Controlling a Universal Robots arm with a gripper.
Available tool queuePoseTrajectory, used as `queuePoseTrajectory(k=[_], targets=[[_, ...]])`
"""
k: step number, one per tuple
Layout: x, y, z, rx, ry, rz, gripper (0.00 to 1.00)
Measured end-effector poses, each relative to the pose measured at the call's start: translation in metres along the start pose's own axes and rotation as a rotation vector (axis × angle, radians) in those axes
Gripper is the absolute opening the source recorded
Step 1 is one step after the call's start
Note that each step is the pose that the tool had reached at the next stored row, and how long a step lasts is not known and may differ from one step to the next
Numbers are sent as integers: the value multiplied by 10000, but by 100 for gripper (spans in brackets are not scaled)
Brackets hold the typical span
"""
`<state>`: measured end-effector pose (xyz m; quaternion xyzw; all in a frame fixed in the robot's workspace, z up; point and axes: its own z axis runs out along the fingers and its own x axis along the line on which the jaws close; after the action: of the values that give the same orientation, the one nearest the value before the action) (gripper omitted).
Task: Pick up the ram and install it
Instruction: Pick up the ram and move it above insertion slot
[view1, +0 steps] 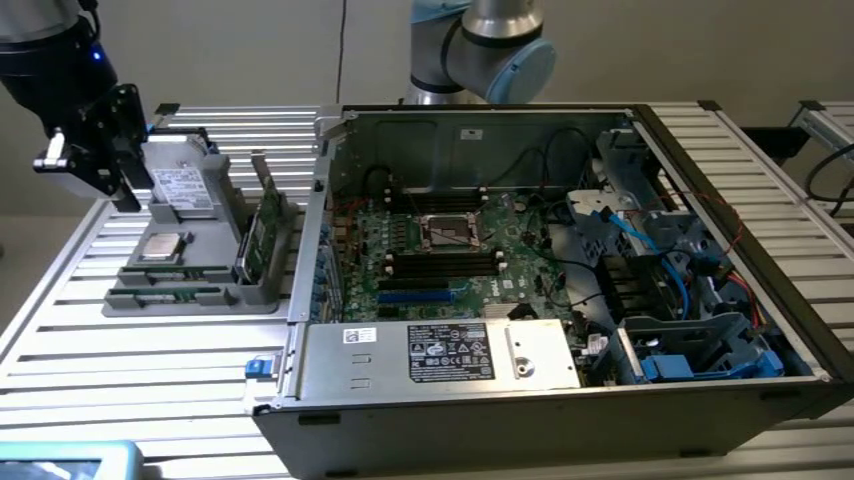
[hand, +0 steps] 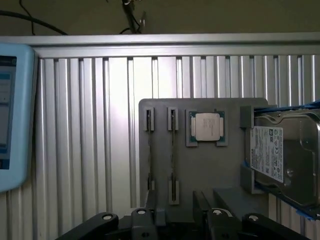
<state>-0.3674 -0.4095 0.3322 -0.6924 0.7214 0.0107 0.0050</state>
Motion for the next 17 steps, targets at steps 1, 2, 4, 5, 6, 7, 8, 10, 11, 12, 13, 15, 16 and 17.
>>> queuePoseTrajectory(k=[1,2,4,5,6,7,8,10,11,12,13,15,16,17], targets=[[9,-1,18,0,0,0,42],[15,-1,36,0,0,0,42],[20,-1,72,0,0,2,42],[22,-1,90,0,2,2,42],[23,-1,106,1,9,1,42],[24,-2,121,1,18,1,42],[24,-3,133,1,35,0,42],[25,-3,157,4,81,-3,42],[25,-2,173,4,89,-16,42],[26,-1,189,4,96,-27,42],[26,-1,200,5,110,-27,42],[26,-2,216,7,160,-27,42],[27,-2,225,9,185,-27,42],[27,-2,233,11,211,-28,42]])
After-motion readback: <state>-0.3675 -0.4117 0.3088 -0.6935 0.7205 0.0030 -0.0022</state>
